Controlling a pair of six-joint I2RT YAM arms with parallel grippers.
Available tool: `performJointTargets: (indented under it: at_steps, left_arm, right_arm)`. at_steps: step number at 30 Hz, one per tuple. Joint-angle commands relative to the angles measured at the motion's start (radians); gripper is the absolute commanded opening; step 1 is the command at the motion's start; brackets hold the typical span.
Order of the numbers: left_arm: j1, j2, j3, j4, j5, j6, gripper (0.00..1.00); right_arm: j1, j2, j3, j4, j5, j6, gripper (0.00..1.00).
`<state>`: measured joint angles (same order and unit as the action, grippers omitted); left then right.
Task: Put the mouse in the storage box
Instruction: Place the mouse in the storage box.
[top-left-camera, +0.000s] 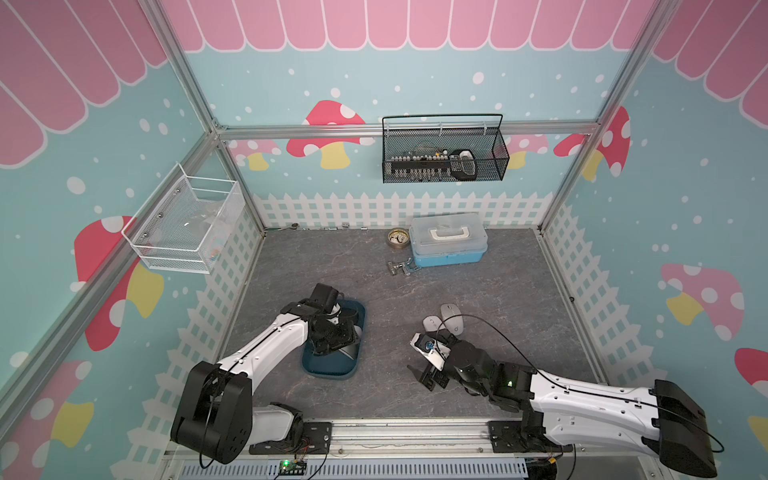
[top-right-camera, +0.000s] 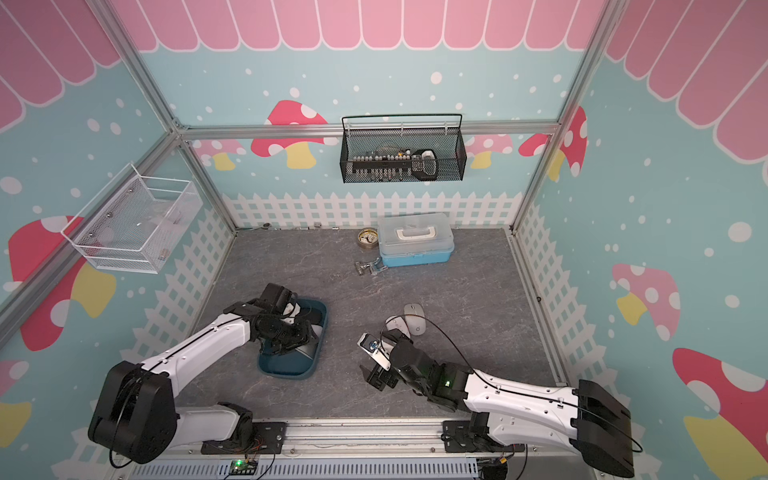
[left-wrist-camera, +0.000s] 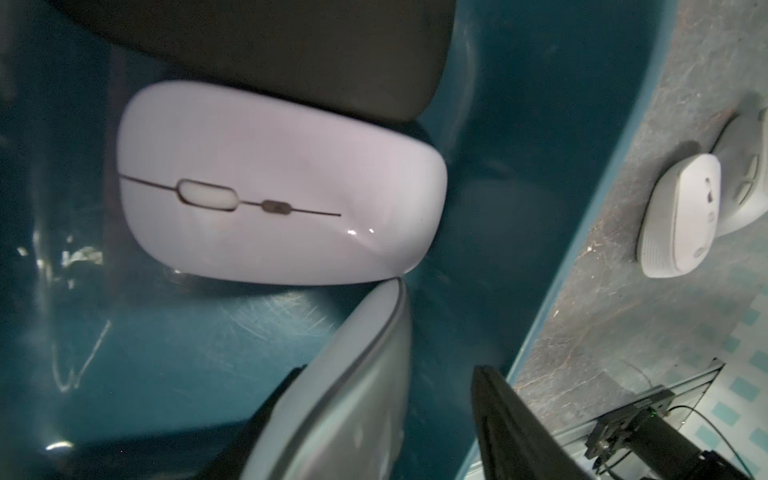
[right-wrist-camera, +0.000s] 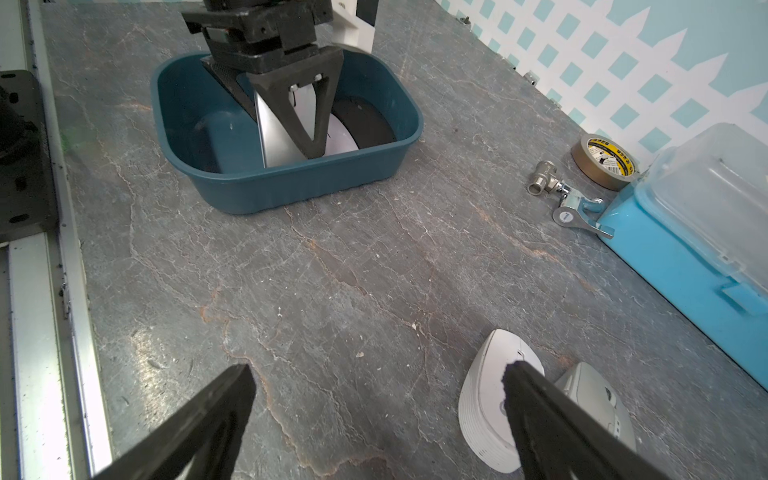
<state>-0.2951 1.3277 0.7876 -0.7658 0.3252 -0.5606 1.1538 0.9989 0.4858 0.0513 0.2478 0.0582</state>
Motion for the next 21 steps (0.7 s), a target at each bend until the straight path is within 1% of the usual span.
performJointTargets:
  at_steps: [1, 3, 5, 8, 13, 15, 17, 21]
  left_arm:
    - [0.007, -0.015, 0.001, 0.0, 0.0, 0.006, 0.71]
    - [0.015, -0.033, 0.004, -0.006, -0.012, 0.005, 0.75]
    - [0.026, -0.048, 0.021, -0.031, -0.048, 0.01, 0.78]
    - [0.041, -0.064, 0.043, -0.061, -0.093, 0.021, 0.81]
    - [0.066, -0.056, 0.051, -0.09, -0.1, 0.056, 0.82]
    - [0.068, -0.061, 0.06, -0.099, -0.117, 0.054, 0.83]
    - [0.069, -0.066, 0.065, -0.1, -0.116, 0.057, 0.85]
    - [0.069, -0.074, 0.068, -0.11, -0.11, 0.057, 0.86]
  right_arm:
    - [0.006, 0.02, 0.026, -0.018, 0.007, 0.015, 0.99]
    - [0.006, 0.029, 0.029, -0.024, 0.005, 0.018, 0.99]
    - [0.006, 0.034, 0.032, -0.028, 0.006, 0.019, 0.99]
    - [0.006, 0.032, 0.033, -0.034, 0.041, 0.035, 0.99]
    - [0.006, 0.031, 0.032, -0.036, 0.036, 0.037, 0.99]
    - [0.006, 0.033, 0.031, -0.036, 0.036, 0.04, 0.99]
    - [0.006, 0.036, 0.031, -0.036, 0.036, 0.043, 0.99]
    - [0.006, 0.045, 0.031, -0.036, 0.04, 0.044, 0.99]
